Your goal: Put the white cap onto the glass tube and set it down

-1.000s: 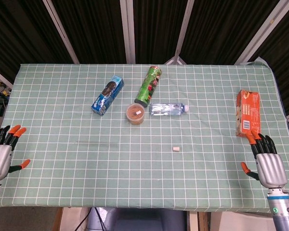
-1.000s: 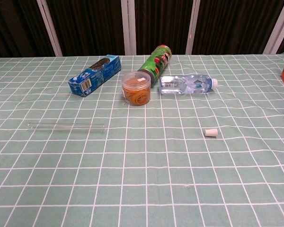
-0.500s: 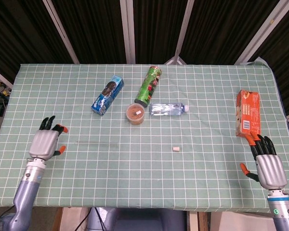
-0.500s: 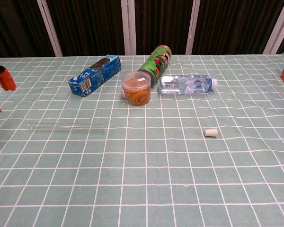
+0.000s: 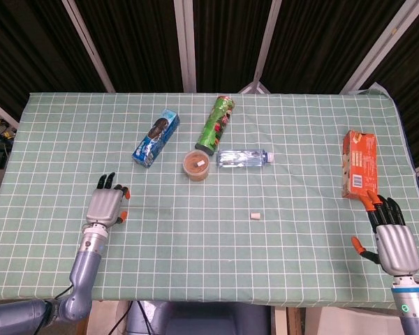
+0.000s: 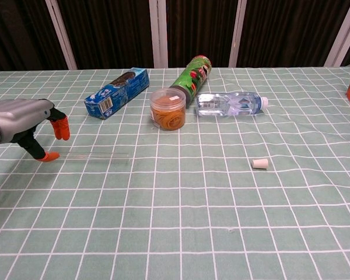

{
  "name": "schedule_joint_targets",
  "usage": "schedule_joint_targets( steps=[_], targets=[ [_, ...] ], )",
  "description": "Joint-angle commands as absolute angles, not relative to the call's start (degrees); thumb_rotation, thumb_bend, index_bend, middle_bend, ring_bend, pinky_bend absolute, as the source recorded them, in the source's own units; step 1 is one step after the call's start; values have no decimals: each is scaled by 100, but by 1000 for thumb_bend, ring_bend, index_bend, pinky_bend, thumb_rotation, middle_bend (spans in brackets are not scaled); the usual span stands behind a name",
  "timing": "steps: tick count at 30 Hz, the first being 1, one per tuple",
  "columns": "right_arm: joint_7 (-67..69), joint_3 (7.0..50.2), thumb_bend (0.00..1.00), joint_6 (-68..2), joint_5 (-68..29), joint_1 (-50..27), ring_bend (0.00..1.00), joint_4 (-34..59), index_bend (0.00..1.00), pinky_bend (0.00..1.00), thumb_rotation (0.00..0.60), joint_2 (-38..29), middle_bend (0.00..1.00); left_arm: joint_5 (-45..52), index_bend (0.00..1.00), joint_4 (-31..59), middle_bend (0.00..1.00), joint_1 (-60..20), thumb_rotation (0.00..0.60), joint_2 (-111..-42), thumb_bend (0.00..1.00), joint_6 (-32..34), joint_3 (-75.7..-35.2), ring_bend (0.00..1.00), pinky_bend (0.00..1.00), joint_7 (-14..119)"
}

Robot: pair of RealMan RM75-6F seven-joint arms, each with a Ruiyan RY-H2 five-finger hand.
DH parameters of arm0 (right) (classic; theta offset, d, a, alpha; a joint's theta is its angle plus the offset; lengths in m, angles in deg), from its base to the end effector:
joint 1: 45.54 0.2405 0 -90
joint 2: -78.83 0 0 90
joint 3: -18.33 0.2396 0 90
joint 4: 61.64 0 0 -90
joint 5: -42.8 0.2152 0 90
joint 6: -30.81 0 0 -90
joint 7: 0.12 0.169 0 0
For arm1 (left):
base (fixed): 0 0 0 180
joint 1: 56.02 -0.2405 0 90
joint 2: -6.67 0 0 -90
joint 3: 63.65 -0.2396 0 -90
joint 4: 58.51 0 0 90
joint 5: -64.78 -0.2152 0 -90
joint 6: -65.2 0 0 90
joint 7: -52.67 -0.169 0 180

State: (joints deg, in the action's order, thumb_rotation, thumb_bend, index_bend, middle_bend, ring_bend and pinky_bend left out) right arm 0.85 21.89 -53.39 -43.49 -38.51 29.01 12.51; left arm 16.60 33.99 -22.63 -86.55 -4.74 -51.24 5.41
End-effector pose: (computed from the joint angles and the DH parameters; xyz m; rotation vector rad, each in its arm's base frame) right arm -0.2913 -0.2192 0.1372 1.4028 -0.9011 0.9575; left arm -0.1700 0.3219 -0.0235 -1.6113 -0.9366 -0.6244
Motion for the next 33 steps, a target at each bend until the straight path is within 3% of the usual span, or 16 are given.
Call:
schedule_joint_targets(
  steps=[1, 15, 33],
  targets=[
    [104, 2193, 337, -5330, -4350, -3848, 0, 2897, 0, 0, 600, 1253, 0, 1738, 435, 3340, 366, -2207, 600, -8730, 395, -497, -5141, 13, 0, 472],
    [181, 2200, 337, -5327, -4428, -3831, 0, 2896, 0, 0, 600, 1230, 0, 2082, 450, 3028, 372, -2019, 600, -8994, 398, -486, -5175, 22, 0, 313],
    [213, 2217, 336, -5352, -4448, -3846, 0, 2875, 0, 0, 600, 1212, 0, 2345, 481, 2812, 377, -1813, 600, -9223, 476, -460, -5126, 27, 0, 391]
  ],
)
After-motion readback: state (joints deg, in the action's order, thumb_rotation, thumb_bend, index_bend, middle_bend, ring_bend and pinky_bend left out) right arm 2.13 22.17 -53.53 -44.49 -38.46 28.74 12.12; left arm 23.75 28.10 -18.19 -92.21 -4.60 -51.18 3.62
